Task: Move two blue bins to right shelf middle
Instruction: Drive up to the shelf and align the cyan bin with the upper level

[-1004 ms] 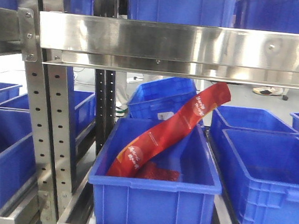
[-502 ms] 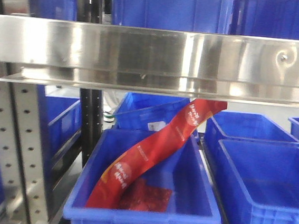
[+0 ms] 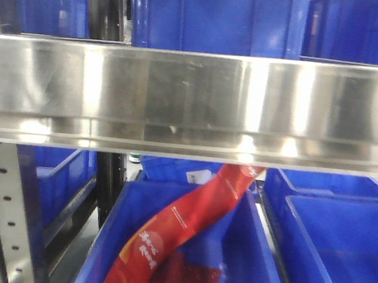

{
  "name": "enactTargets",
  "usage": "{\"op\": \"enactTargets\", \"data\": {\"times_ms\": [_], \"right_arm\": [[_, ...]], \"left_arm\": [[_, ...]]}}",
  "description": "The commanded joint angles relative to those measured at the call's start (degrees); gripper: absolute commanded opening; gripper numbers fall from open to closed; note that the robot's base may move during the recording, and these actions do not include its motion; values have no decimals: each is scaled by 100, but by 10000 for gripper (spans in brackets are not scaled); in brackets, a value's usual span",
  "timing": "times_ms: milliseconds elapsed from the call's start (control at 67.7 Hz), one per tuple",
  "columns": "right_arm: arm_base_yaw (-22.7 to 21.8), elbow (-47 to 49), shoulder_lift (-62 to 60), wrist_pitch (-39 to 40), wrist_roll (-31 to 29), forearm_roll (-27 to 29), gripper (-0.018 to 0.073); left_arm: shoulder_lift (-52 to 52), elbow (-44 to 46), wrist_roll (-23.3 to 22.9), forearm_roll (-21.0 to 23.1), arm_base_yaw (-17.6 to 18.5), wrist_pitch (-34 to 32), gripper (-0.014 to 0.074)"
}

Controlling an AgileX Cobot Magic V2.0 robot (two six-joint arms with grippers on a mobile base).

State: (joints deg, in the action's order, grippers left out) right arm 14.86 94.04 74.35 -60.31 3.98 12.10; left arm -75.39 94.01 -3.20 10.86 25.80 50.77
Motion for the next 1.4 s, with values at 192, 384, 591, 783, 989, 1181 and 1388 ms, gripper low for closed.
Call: {"op": "enactTargets", "data": {"times_ms": [192, 384, 591, 783, 989, 1181, 1388], "right_arm": [[-49, 61, -37, 379, -47, -262, -154], [-49, 61, -37, 379, -47, -262, -154], [-49, 61, -37, 379, -47, -262, -154], [-49, 61, -37, 379, -47, -262, -154], [-49, 61, -37, 379, -47, -262, -154], [-49, 61, -37, 379, -47, -262, -154], [-49, 61, -37, 379, -47, -262, -154]], "left_arm": [[181, 107, 4, 257, 23, -422, -111], [181, 107, 4, 257, 23, -422, -111], [181, 107, 4, 257, 23, -422, -111], [181, 107, 4, 257, 23, -422, -111], [181, 107, 4, 257, 23, -422, -111], [181, 107, 4, 257, 23, -422, -111], [181, 107, 4, 257, 23, -422, -111]]}}
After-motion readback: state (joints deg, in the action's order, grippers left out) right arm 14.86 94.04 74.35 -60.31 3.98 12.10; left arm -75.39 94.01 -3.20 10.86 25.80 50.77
